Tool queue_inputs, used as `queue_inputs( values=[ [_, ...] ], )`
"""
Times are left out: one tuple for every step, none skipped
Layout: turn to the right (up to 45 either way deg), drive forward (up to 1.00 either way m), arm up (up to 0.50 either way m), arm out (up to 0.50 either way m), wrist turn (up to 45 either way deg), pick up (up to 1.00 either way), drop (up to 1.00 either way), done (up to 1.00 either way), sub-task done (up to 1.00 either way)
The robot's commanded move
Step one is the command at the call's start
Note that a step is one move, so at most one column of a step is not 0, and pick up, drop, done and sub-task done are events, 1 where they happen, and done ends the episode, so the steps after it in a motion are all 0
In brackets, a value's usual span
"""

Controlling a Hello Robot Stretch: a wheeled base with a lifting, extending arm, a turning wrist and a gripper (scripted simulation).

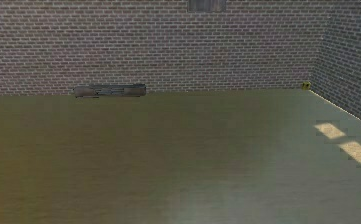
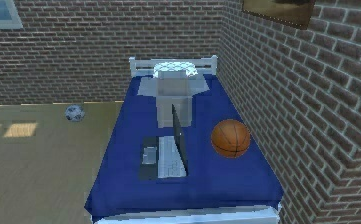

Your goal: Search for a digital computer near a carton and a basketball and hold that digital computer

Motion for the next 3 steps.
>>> queue_inputs(
  values=[
    [0.0, 0.0, 0.12, 0.0, 0.0, 0.0, 0.0, 0.0, 0.0],
    [0.0, 0.0, 0.0, 0.48, 0.0, 0.0, 0.0, 0.0, 0.0],
    [0.0, 0.0, 0.0, 0.0, 45.0, 0.0, 0.0, 0.0, 0.0]
  ],
)
